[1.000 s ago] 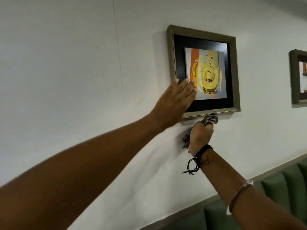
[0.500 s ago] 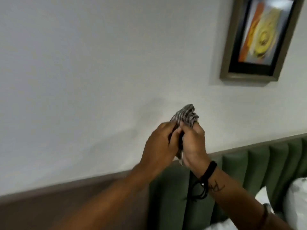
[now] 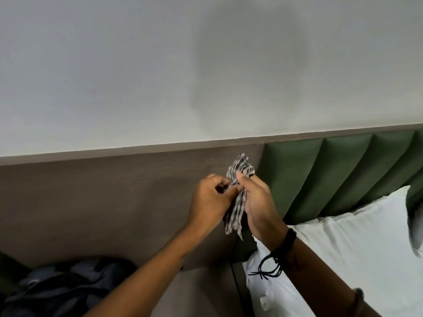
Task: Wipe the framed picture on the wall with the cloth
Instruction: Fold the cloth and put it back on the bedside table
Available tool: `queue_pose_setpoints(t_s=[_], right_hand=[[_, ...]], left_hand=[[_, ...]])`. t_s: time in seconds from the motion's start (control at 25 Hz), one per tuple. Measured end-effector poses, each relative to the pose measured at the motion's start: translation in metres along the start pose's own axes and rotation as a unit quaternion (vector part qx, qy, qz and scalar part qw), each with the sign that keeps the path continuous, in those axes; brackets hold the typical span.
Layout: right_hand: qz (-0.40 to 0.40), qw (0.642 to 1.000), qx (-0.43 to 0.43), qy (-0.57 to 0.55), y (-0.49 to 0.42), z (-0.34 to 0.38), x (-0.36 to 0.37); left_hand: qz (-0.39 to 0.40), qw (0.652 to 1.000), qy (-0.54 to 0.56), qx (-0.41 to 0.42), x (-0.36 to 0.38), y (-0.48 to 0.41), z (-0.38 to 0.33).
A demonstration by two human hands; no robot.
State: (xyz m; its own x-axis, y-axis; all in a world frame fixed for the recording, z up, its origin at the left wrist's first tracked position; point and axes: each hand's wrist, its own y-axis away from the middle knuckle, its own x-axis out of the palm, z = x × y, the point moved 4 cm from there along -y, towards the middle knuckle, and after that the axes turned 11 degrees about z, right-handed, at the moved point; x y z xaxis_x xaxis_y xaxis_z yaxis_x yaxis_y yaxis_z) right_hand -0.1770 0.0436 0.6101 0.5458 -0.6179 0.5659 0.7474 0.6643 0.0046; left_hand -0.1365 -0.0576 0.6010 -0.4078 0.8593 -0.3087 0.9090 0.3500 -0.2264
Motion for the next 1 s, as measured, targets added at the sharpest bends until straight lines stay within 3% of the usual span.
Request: queue_pose_setpoints(t_s=[0.2, 0.4, 0.52, 0.68, 0.84, 1.0], right_hand=[[-0.031, 0.985, 0.122, 0.121, 0.016, -0.061, -0.045], [-0.012, 0.978, 0.186, 0.095, 0.033, -0.107, -0.077], [-0.018, 0.968, 0.242, 0.062, 0.04, -0.124, -0.099], [-0.087, 0.941, 0.313, 0.097, 0.053, -0.154, -0.142], [-0.09, 0.892, 0.403, 0.181, 0.074, -0.209, -0.189], [-0.086, 0.861, 0.442, 0.236, 0.092, -0.279, -0.231]], left_hand=[[0.057, 0.975, 0.14, -0.164, 0.01, 0.039, 0.064], [0.089, 0.92, 0.219, -0.313, 0.027, 0.076, 0.111], [0.093, 0.877, 0.305, -0.359, 0.031, 0.092, 0.136], [0.054, 0.818, 0.405, -0.404, 0.038, 0.128, 0.177], [0.033, 0.793, 0.364, -0.488, 0.064, 0.182, 0.24], [0.012, 0.766, 0.315, -0.56, 0.094, 0.227, 0.304]])
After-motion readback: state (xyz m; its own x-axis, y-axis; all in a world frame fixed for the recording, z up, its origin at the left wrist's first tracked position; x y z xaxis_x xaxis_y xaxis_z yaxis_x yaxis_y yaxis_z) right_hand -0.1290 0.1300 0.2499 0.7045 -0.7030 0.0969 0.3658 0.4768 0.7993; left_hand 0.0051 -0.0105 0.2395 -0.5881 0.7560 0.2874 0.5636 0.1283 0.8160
